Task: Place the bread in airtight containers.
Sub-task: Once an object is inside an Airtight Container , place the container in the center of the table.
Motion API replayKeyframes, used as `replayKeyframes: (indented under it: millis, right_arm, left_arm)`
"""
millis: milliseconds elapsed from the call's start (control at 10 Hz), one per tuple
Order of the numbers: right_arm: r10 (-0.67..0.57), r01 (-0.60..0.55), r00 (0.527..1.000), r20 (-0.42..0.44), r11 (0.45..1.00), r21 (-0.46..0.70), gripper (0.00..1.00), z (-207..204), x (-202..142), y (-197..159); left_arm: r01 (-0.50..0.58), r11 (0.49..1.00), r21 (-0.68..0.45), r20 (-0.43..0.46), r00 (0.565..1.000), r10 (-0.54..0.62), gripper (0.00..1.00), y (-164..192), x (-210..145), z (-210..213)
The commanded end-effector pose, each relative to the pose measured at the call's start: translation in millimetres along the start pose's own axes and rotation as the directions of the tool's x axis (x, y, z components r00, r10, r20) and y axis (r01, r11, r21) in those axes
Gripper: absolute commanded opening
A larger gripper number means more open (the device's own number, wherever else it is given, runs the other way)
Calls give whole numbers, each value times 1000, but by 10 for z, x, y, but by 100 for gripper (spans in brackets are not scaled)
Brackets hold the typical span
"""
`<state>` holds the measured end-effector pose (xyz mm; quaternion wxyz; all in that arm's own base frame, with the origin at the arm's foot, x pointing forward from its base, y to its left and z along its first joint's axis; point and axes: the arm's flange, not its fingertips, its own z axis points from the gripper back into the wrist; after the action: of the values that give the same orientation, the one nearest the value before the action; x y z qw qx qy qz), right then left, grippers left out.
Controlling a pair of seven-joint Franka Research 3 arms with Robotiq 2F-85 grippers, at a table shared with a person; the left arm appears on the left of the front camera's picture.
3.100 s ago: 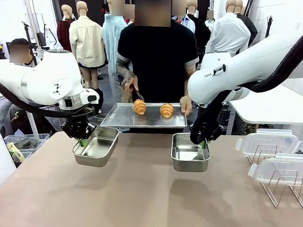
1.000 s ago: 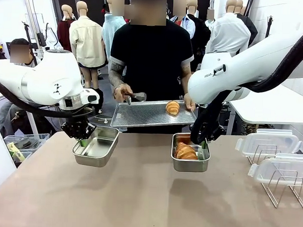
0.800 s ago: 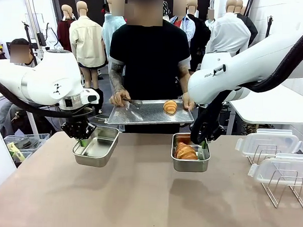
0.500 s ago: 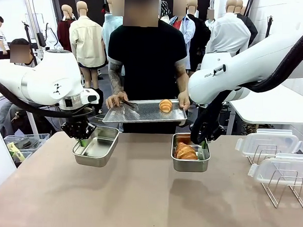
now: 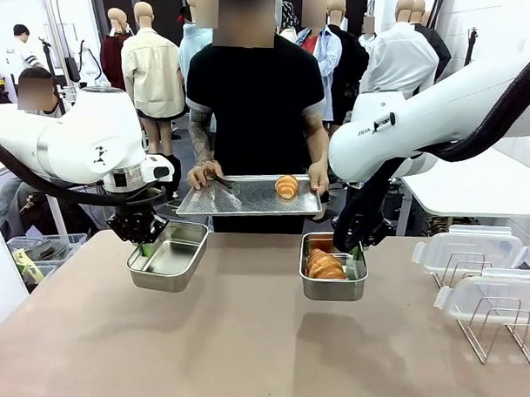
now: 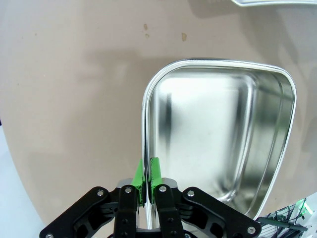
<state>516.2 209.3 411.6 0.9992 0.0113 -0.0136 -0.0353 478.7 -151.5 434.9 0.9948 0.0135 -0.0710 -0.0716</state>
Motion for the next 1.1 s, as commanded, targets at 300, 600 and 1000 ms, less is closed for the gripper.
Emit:
replayKeyframes:
  millis: [300,600,1000]
  right_arm:
    - [-2,1,1000,15,1000,5,0,17,-18,-13]
    - [-14,14,999,-35,1000,-1,0,-312,214,-56]
    - [14,-13,995,-96,1000,15,0,-826,407,-57]
  left_arm:
    - [8,1000,12,2,1000,-8,0,12,0,33]
    - [8,1000,12,2,1000,-8,0,12,0,33]
    - [8,1000,12,2,1000,-8,0,12,0,33]
